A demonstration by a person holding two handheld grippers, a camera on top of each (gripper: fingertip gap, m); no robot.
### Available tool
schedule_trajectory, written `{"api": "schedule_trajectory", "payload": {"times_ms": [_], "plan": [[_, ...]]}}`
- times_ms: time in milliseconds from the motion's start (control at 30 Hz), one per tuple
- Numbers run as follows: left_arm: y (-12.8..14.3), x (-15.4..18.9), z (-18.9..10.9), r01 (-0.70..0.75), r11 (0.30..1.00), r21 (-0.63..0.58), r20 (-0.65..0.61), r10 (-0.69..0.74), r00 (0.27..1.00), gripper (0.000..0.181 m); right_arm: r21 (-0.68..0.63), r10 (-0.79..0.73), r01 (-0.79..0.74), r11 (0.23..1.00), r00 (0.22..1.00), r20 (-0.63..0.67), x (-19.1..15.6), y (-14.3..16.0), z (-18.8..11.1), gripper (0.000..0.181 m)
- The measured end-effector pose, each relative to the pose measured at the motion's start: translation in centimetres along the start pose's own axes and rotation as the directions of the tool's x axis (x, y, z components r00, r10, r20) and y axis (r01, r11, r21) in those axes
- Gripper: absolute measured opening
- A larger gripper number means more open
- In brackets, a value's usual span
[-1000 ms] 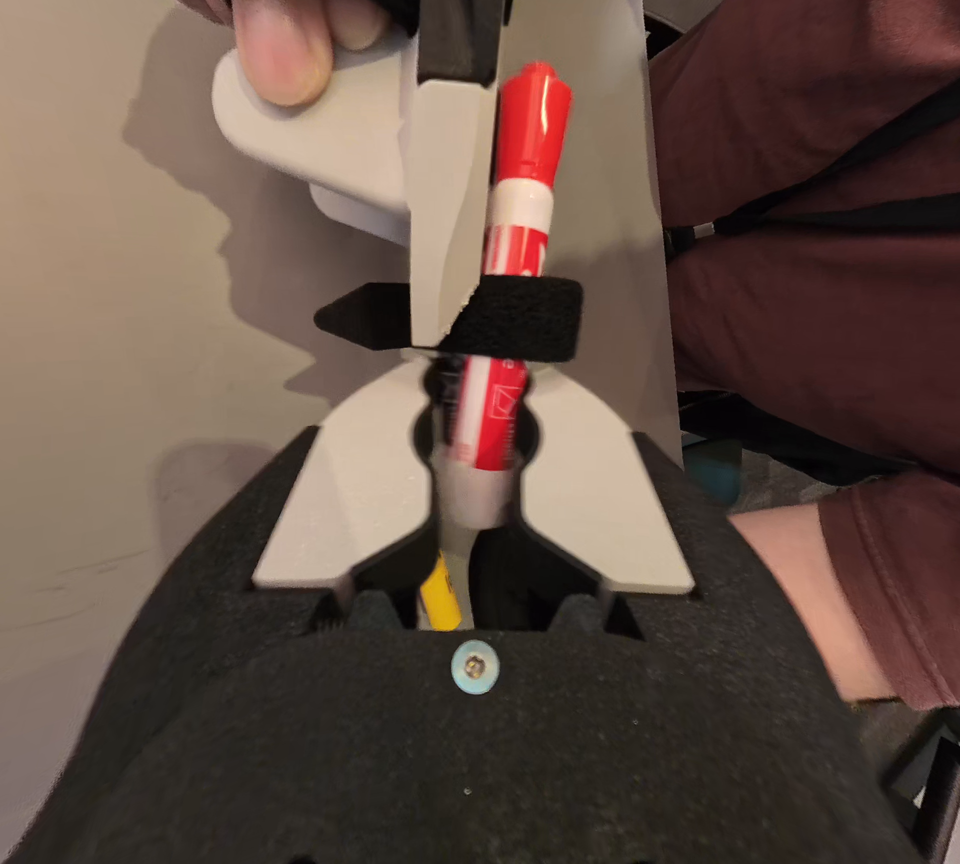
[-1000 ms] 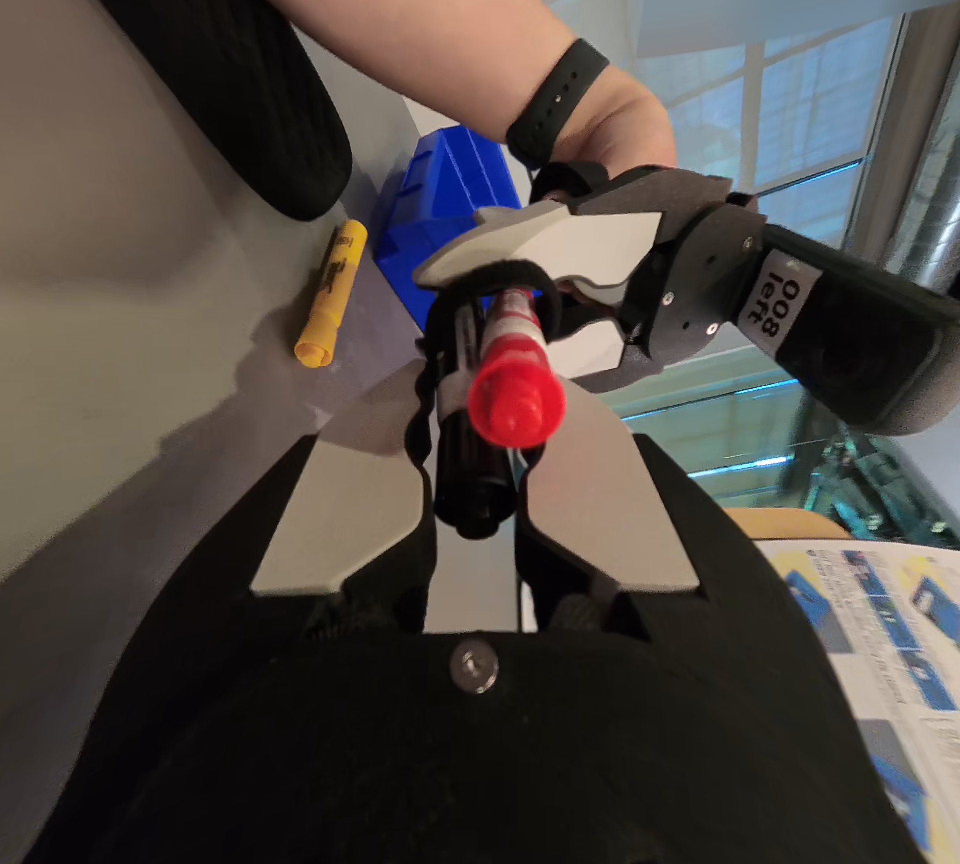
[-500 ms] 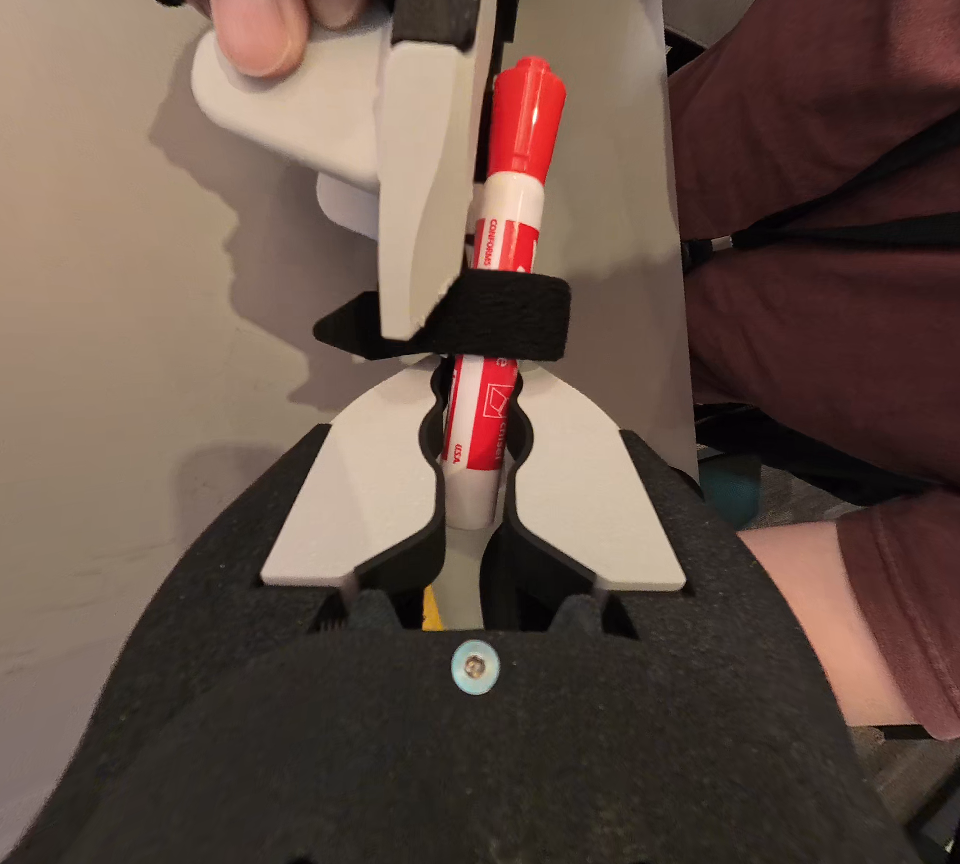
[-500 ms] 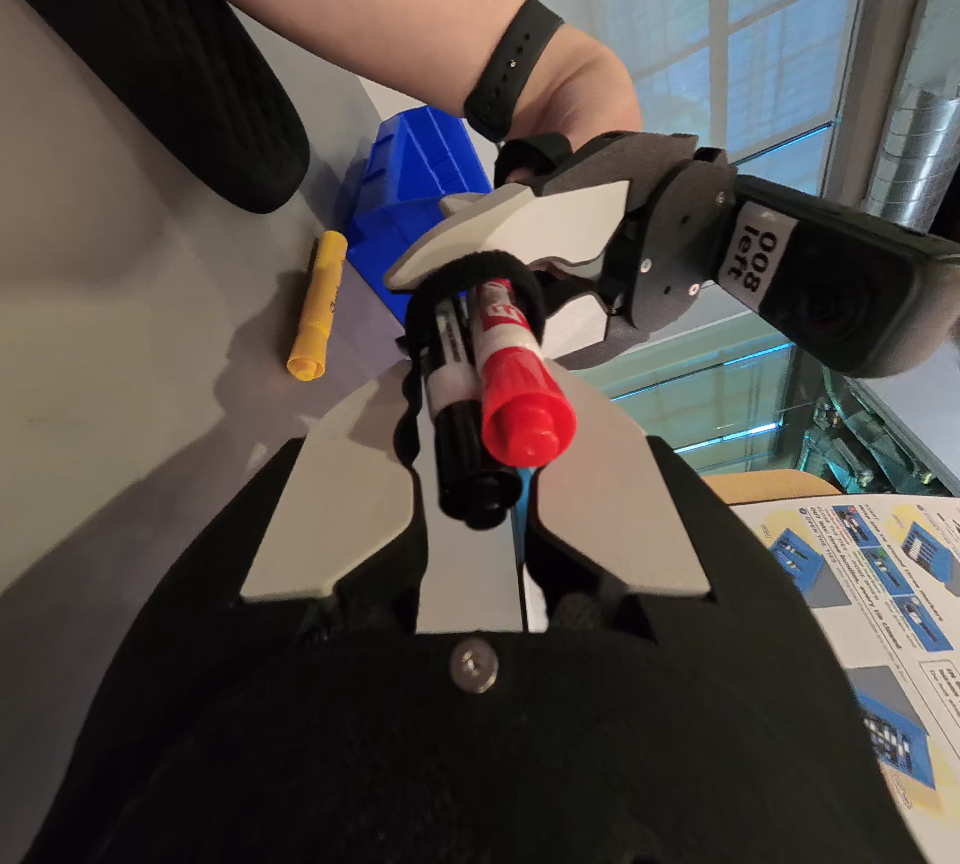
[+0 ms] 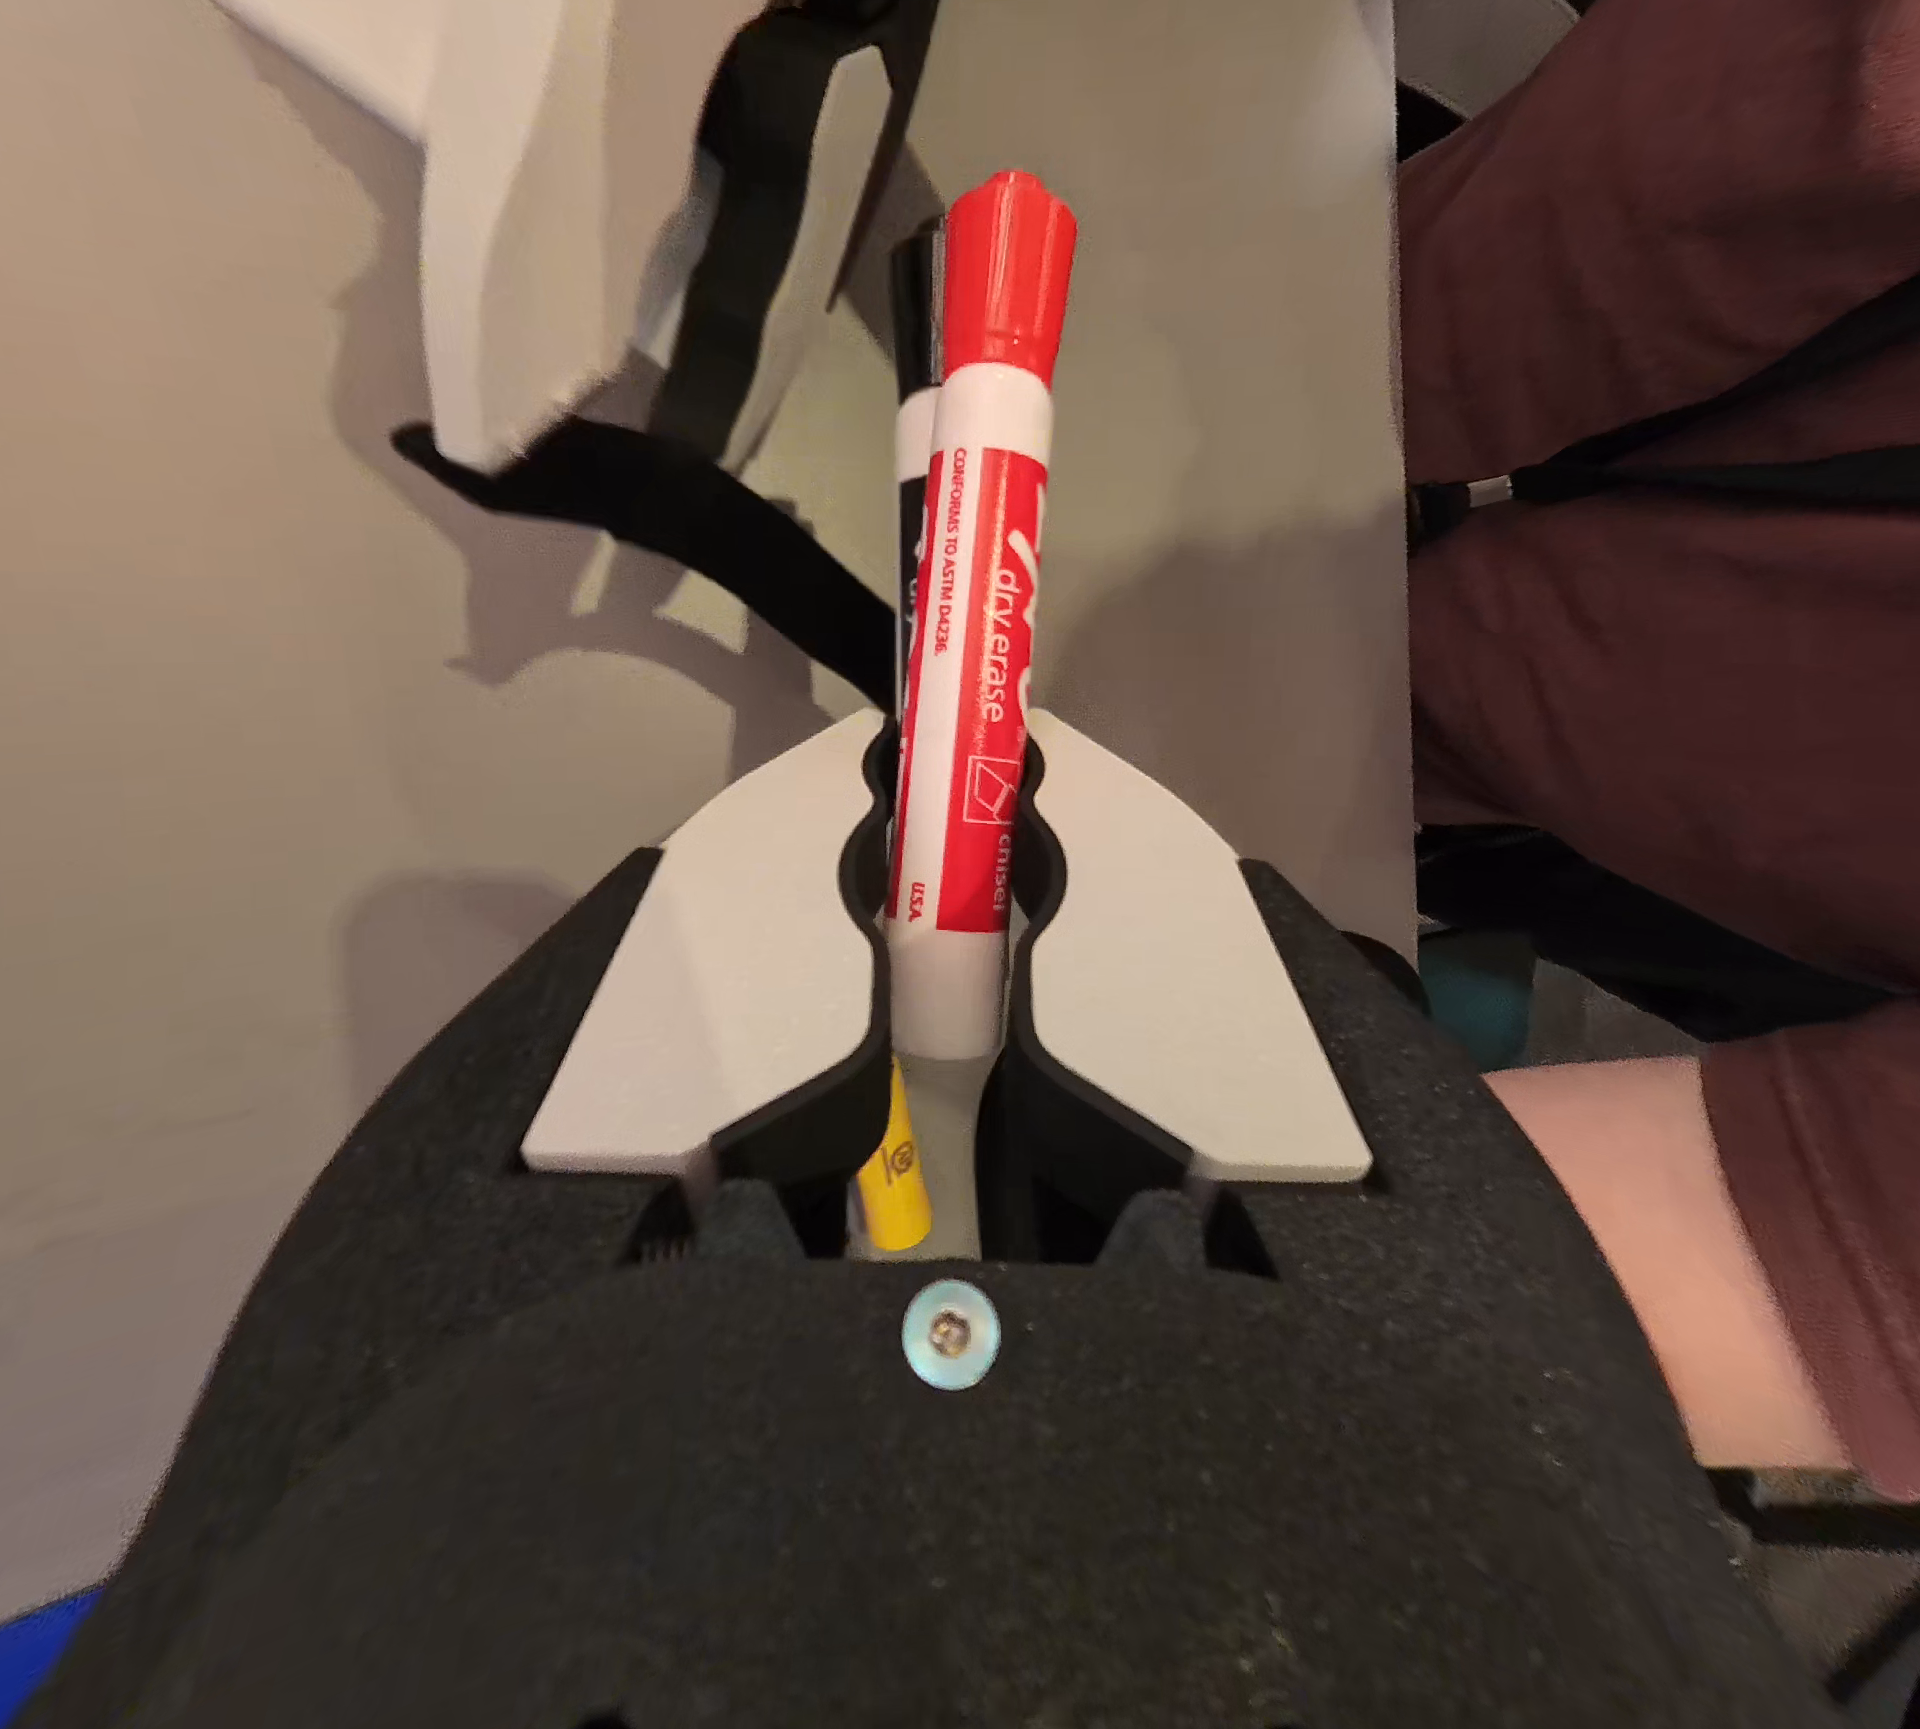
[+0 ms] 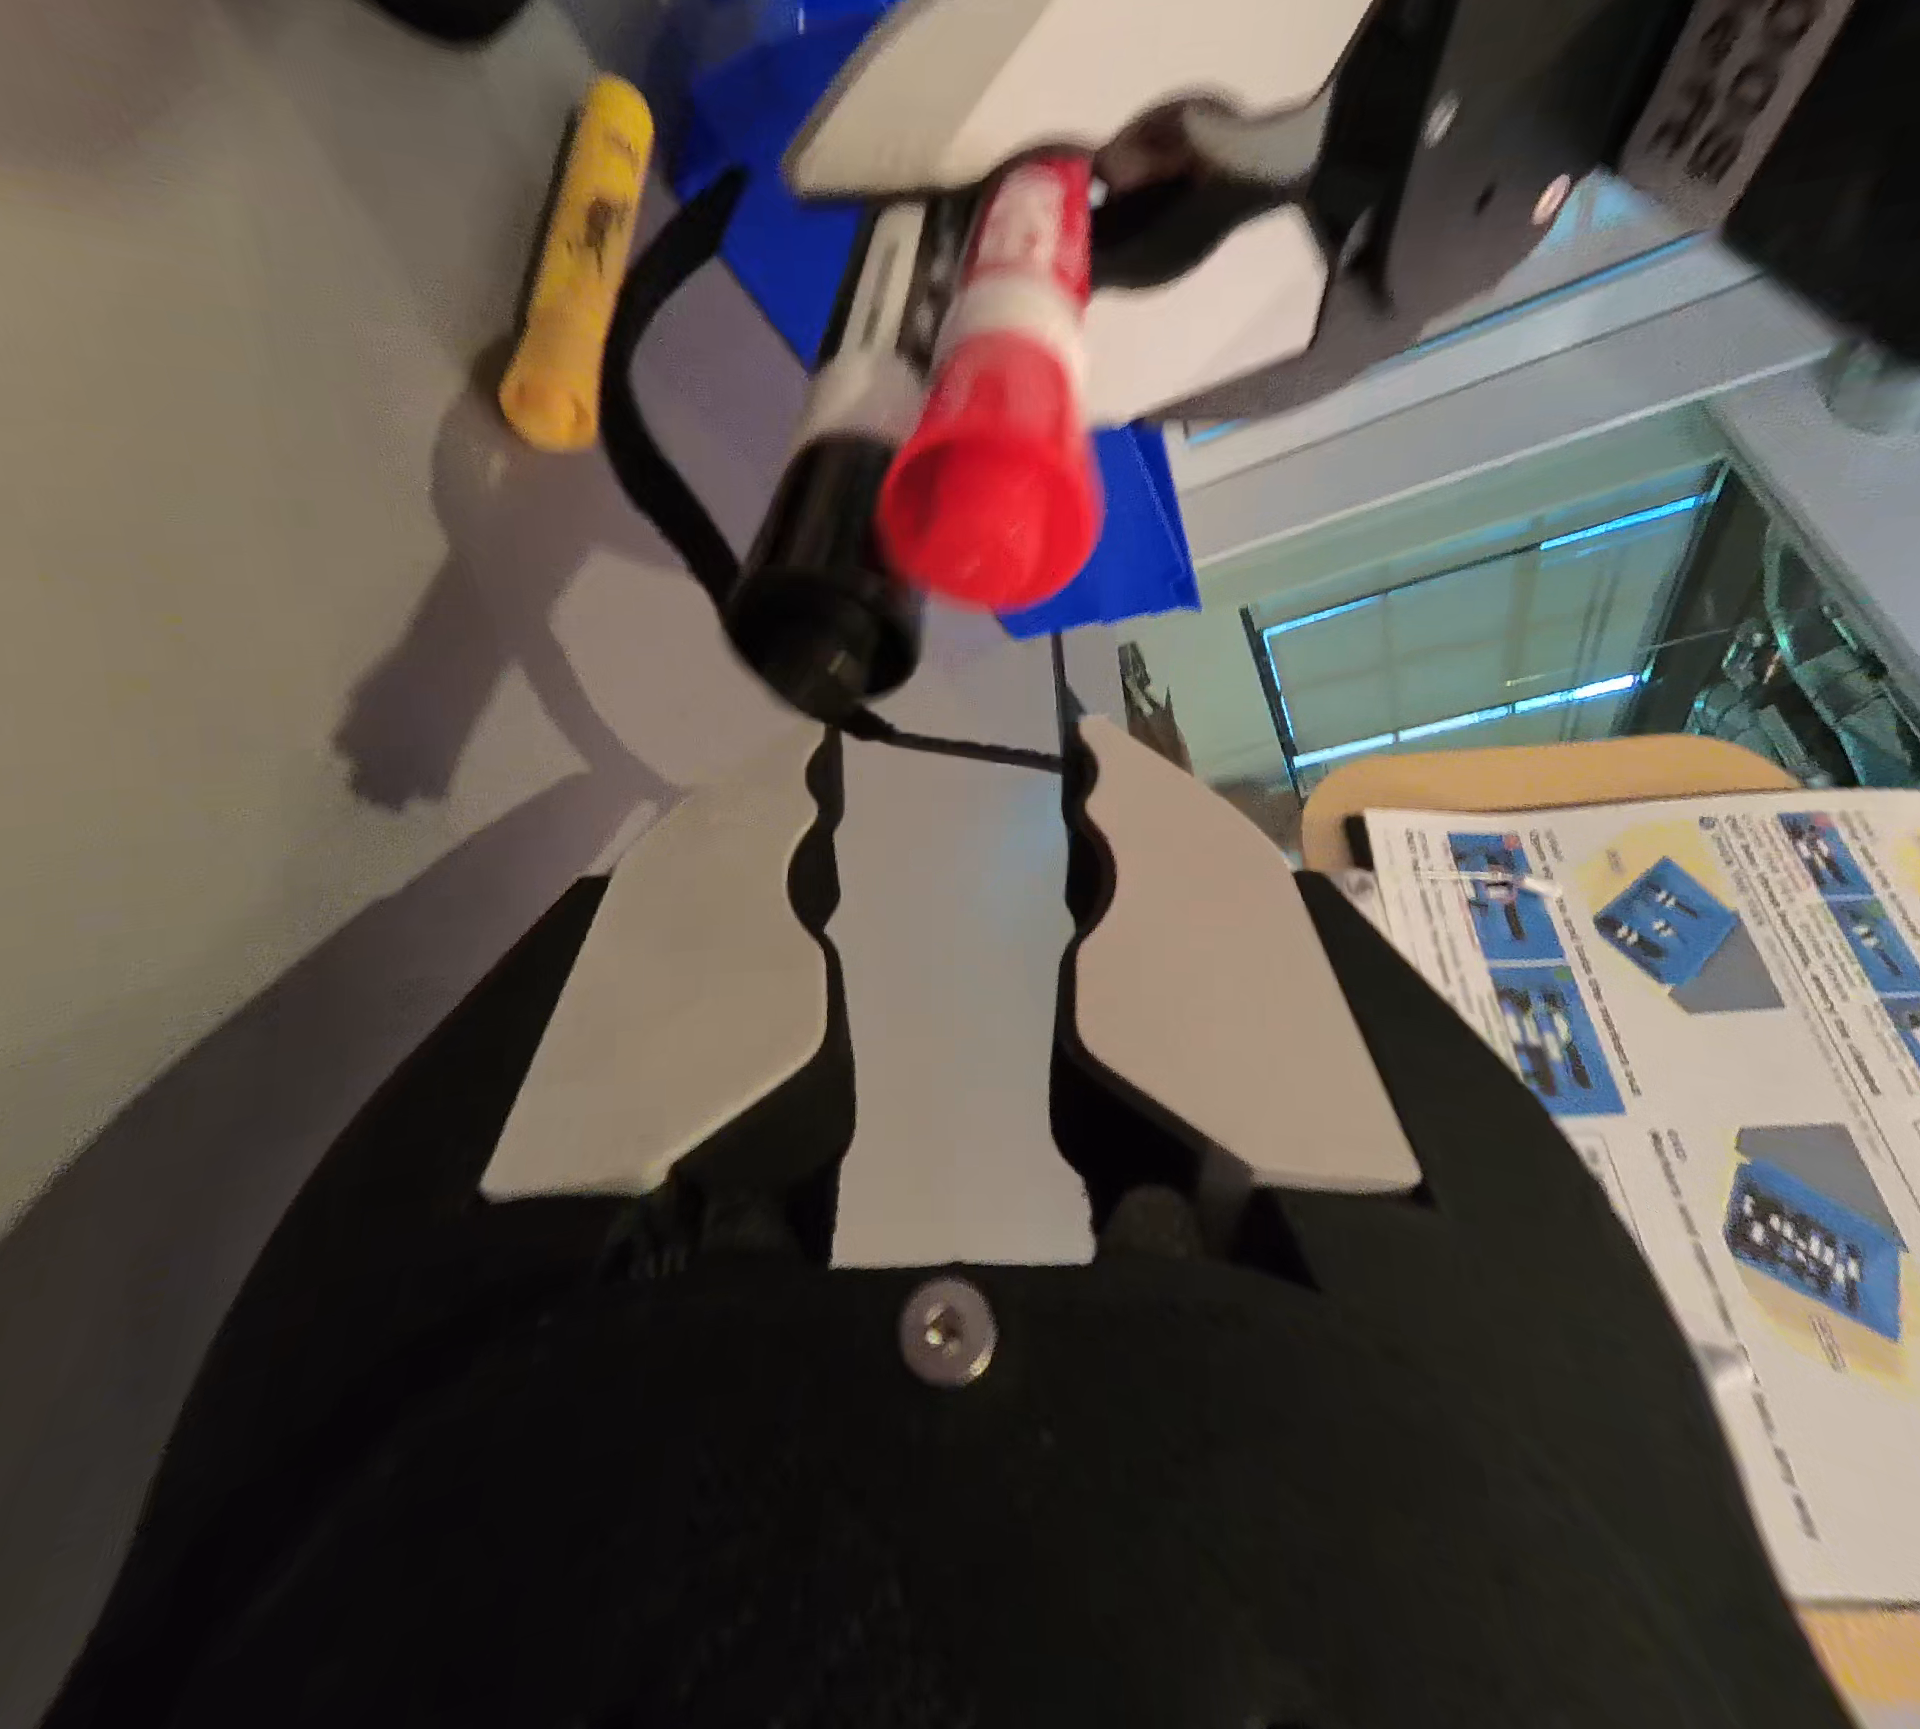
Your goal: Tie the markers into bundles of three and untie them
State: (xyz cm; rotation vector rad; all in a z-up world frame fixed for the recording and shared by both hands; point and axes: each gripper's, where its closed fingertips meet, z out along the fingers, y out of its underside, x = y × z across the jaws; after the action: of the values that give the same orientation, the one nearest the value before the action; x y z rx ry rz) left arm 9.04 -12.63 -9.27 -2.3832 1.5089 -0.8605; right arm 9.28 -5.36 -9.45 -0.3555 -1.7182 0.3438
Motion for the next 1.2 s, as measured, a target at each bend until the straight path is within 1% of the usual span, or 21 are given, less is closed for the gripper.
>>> {"api": "schedule_trajectory", "payload": {"times_ms": [67, 133, 200, 267, 300, 367, 433, 533, 567, 667, 733, 800, 833, 867, 933, 1000, 1033, 1067, 1100, 1167, 1200], "plan": [[-0.1, -0.4, -0.8, 0.005, 1.000, 0.030, 0.036, -0.006, 0.999, 0.020, -0.045, -0.011, 0.011, 0.999, 1.000, 0.012, 0.0, 1.5, -0.3, 0.042], [-0.1, -1.0, -1.9, 0.020, 0.997, 0.068, 0.083, -0.026, 0.996, 0.020, -0.086, 0.003, 0.003, 0.996, 0.998, 0.059, -0.4, 2.7, -0.6, 0.047], [0.5, -1.6, -2.9, 0.044, 0.996, 0.081, 0.139, -0.055, 0.989, 0.020, -0.169, -0.023, 0.045, 0.985, 0.991, 0.131, -1.3, 4.7, -1.2, 0.057], [1.2, -2.3, -3.5, 0.066, 0.995, 0.071, 0.190, -0.078, 0.979, 0.019, -0.257, -0.034, 0.081, 0.963, 0.983, 0.182, -2.1, 6.9, -2.2, 0.058], [1.6, -2.6, -3.7, 0.081, 0.995, 0.062, 0.208, -0.092, 0.974, 0.019, -0.283, -0.010, 0.067, 0.957, 0.980, 0.198, -2.3, 7.6, -2.8, 0.057], [2.2, -3.2, -3.9, 0.105, 0.993, 0.048, 0.240, -0.113, 0.964, 0.020, -0.310, 0.110, -0.041, 0.950, 0.972, 0.208, -2.5, 7.9, -3.9, 0.053], [2.5, -3.6, -4.1, 0.115, 0.992, 0.044, 0.259, -0.123, 0.958, 0.020, -0.303, 0.260, -0.195, 0.933, 0.947, 0.190, -1.9, 7.1, -4.9, 0.053], [2.8, -4.0, -4.5, 0.128, 0.990, 0.055, 0.273, -0.139, 0.952, 0.020, -0.264, 0.453, -0.398, 0.878, 0.870, 0.196, -0.9, 4.6, -5.9, 0.060], [2.8, -4.1, -4.7, 0.124, 0.990, 0.064, 0.277, -0.137, 0.951, 0.020, -0.264, 0.505, -0.449, 0.854, 0.838, 0.207, -0.6, 3.9, -6.1, 0.060], [2.7, -3.9, -5.2, 0.113, 0.989, 0.092, 0.275, -0.134, 0.952, 0.020, -0.255, 0.666, -0.616, 0.745, 0.702, 0.251, -0.2, 1.6, -5.9, 0.060], [2.4, -3.7, -5.6, 0.097, 0.989, 0.114, 0.279, -0.126, 0.952, 0.020, -0.195, 0.715, -0.690, 0.697, 0.645, 0.270, 0.7, -0.2, -5.0, 0.058], [1.8, -3.5, -5.9, 0.061, 0.989, 0.137, 0.290, -0.099, 0.952, 0.020, -0.116, 0.743, -0.743, 0.659, 0.618, 0.257, 2.5, -1.7, -3.7, 0.057], [1.5, -3.4, -6.1, 0.048, 0.988, 0.148, 0.294, -0.090, 0.952, 0.020, -0.104, 0.759, -0.764, 0.637, 0.598, 0.257, 3.2, -2.1, -3.1, 0.058], [1.3, -3.3, -6.1, 0.040, 0.987, 0.156, 0.297, -0.086, 0.951, 0.020, -0.128, 0.770, -0.773, 0.621, 0.573, 0.281, 3.3, -2.3, -2.7, 0.056], [1.4, -3.4, -6.3, 0.042, 0.987, 0.153, 0.311, -0.088, 0.946, 0.020, -0.269, 0.768, -0.724, 0.635, 0.554, 0.321, 2.0, -0.8, -2.5, 0.053], [1.6, -3.6, -6.4, 0.047, 0.988, 0.146, 0.333, -0.094, 0.938, 0.020, -0.471, 0.732, -0.570, 0.673, 0.602, 0.318, -0.3, 3.0, -3.6, 0.052], [1.5, -3.6, -6.6, 0.043, 0.987, 0.153, 0.336, -0.093, 0.937, 0.020, -0.569, 0.706, -0.471, 0.674, 0.638, 0.307, -1.3, 5.3, -4.7, 0.052], [1.3, -3.6, -6.7, 0.038, 0.985, 0.167, 0.333, -0.093, 0.938, 0.020, -0.658, 0.692, -0.377, 0.652, 0.651, 0.312, -2.4, 7.2, -6.0, 0.051], [1.1, -3.5, -6.8, 0.032, 0.983, 0.180, 0.327, -0.091, 0.941, 0.019, -0.736, 0.706, -0.302, 0.606, 0.630, 0.323, -3.8, 8.6, -7.5, 0.052], [0.9, -3.3, -6.9, 0.024, 0.981, 0.191, 0.314, -0.084, 0.946, 0.019, -0.851, 0.780, -0.209, 0.482, 0.545, 0.308, -6.0, 10.4, -10.4, 0.051], [0.9, -3.3, -6.9, 0.021, 0.982, 0.189, 0.315, -0.081, 0.945, 0.019, -0.880, 0.811, -0.190, 0.436, 0.507, 0.292, -6.8, 10.8, -11.3, 0.051]]}}
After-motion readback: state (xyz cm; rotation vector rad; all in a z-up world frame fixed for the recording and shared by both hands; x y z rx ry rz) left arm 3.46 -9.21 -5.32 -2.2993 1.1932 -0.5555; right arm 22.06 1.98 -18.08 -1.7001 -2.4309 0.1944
